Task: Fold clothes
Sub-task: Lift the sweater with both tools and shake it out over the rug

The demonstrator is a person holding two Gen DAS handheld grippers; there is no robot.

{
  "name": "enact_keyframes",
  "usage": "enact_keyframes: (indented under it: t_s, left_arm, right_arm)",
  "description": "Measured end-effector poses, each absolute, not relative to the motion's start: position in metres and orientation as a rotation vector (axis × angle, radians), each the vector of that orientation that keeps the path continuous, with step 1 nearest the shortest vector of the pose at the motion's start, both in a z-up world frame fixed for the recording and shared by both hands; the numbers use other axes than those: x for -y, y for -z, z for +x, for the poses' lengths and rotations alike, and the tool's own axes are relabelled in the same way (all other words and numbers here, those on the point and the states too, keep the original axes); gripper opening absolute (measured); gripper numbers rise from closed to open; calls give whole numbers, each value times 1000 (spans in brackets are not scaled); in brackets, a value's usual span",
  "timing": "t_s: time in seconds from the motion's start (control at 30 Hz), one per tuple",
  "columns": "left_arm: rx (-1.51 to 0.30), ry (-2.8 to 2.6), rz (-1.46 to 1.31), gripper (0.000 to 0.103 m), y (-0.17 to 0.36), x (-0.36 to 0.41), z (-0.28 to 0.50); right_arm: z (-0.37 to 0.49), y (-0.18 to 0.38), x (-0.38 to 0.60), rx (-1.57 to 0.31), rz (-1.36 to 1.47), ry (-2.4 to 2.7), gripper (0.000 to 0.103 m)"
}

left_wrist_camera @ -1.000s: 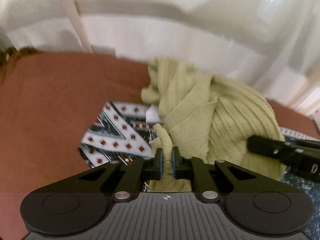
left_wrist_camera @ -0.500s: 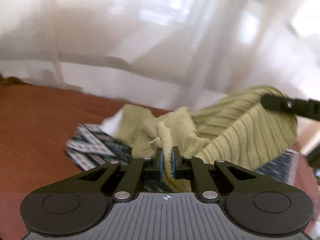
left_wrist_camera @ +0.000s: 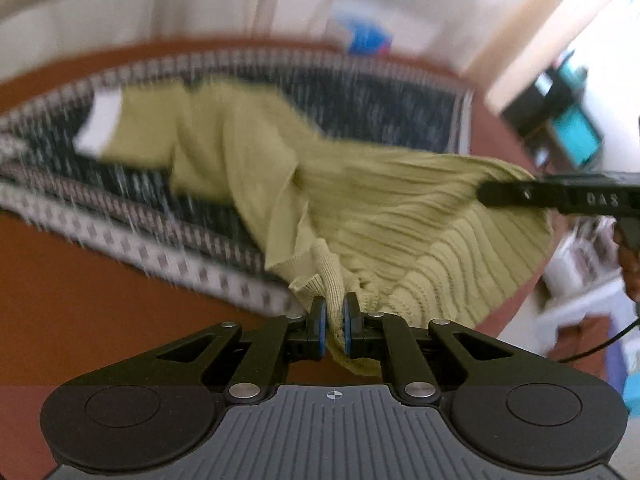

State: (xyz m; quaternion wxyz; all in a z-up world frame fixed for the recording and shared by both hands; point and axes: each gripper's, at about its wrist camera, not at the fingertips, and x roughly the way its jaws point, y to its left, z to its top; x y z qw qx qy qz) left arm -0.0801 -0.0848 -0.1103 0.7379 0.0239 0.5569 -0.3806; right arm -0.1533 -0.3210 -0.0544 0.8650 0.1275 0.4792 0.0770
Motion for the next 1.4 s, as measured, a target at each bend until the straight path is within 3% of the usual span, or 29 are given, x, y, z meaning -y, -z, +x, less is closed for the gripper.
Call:
enact_keyframes:
  t_s: [0.17, 0.37, 0.4, 0.43, 0.53, 0.6, 0.67, 0.83, 1.3, 1.4]
  left_arm:
    - [-1348, 710, 101, 3, 167, 104, -85]
    - [-1397, 538, 113, 5, 187, 120, -99]
    - [-1393, 514, 118, 12, 187, 122, -101]
    - [-1391, 486, 117, 32, 186, 122, -103]
    - [-1392, 364, 62, 41, 176, 117, -108]
    - [-1367, 308, 24, 44, 161, 113, -111]
    - [-1311, 274, 27, 55, 146, 118, -108]
    - [-1194, 236, 117, 70, 133, 152, -82]
    - [-1170, 266, 225, 68, 177, 208, -27]
    - [-1176, 264, 212, 25, 184, 208, -21]
  right_arm:
    - [-180, 138, 344, -1189, 361, -141, 16]
    - [-183, 190, 362, -1299, 428, -285, 17]
    - [-182, 192, 365, -1299, 432, -315, 18]
    - [-181, 194, 368, -1299, 436, -344, 19]
    - [-173, 189, 376, -1313, 431, -446, 29]
    - [-168, 178, 381, -1299, 407, -499, 45]
    - [-165, 161, 389, -1246, 367, -513, 70]
    - [-151, 132, 409, -1098, 274, -492, 74]
    - [-134, 138, 419, -1012, 349, -337, 73]
    - [-128, 142, 414, -1025, 351, -331, 73]
